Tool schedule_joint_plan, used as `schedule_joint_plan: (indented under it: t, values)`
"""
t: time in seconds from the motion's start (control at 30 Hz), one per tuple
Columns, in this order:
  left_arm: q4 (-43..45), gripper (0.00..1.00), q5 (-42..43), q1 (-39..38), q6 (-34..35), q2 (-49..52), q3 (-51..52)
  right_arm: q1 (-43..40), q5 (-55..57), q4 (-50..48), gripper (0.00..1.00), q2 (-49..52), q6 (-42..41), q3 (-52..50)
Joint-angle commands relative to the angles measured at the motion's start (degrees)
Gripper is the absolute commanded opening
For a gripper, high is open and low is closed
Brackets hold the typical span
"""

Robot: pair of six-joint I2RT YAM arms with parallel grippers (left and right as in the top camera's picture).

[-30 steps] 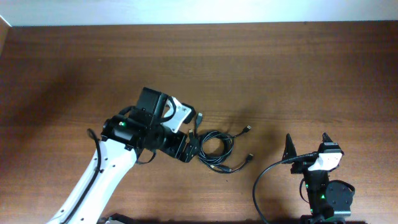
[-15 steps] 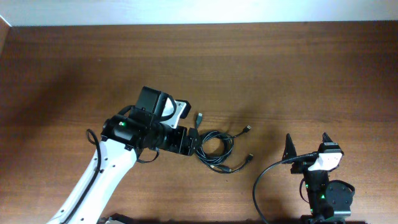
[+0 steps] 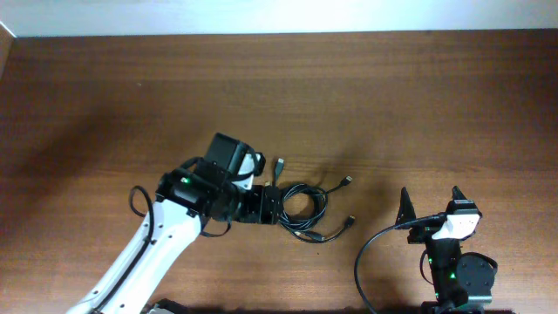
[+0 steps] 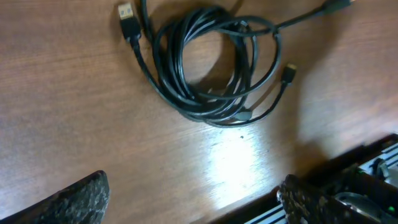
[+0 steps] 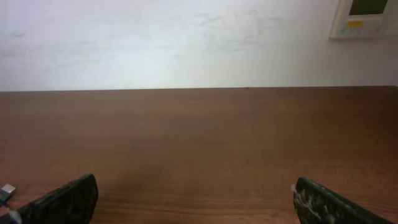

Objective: Untangle cables
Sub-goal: 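Lower the left gripper onto the coiled cables and close on them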

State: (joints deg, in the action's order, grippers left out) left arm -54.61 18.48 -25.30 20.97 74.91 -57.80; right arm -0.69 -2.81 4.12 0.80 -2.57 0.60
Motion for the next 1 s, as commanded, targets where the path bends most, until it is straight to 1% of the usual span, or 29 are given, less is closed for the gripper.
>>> schedule_joint_plan:
  t: [0.0, 0.1, 0.2, 0.3, 0.37, 0.53, 0.57, 0.77, 0.97]
  values:
    - [0.4, 0.90, -9.4, -3.4, 9.9, 1.9, 1.3, 0.4, 0.5, 0.4, 0.99, -0.6, 0.2, -0.3]
    - [2.0, 0.92, -12.4, -6.2, 16.5, 4.3, 1.7, 0.4, 0.5, 0.4, 0.99, -0.6, 0.2, -0.3]
    - [4.8, 0.92, -12.4, -8.2, 17.4, 7.0, 1.7, 0.4, 0.5, 0.4, 0.99, -0.6, 0.2, -0.3]
    - [6.9, 0.94, -13.9, -9.9, 20.5, 10.2, 1.7, 0.4, 0.5, 0.4, 0.99, -0.6, 0.2, -0.3]
    - [7.0, 0.99, -16.0, -10.7, 23.4, 12.7, 1.7, 0.4, 0.5, 0.4, 0.99, -0.6, 0.2, -0.3]
    - [7.1, 1.00, -17.1, -11.5, 30.7, 17.5, 1.7, 0.4, 0.5, 0.4, 0.99, -0.6, 0.2, -0.3]
    - [7.3, 0.99, -17.4, -11.5, 32.2, 18.6, 1.7, 0.4, 0.5, 0.4, 0.99, -0.6, 0.2, -0.3]
    - [9.4, 0.96, -17.4, -11.5, 32.6, 22.8, 1.7, 0.4, 0.5, 0.4, 0.99, -0.6, 0.2, -0.3]
    - [12.7, 0.94, -17.4, -11.5, 32.6, 24.9, 1.7, 0.4, 0.5, 0.4, 0.99, -0.6, 0.2, -0.3]
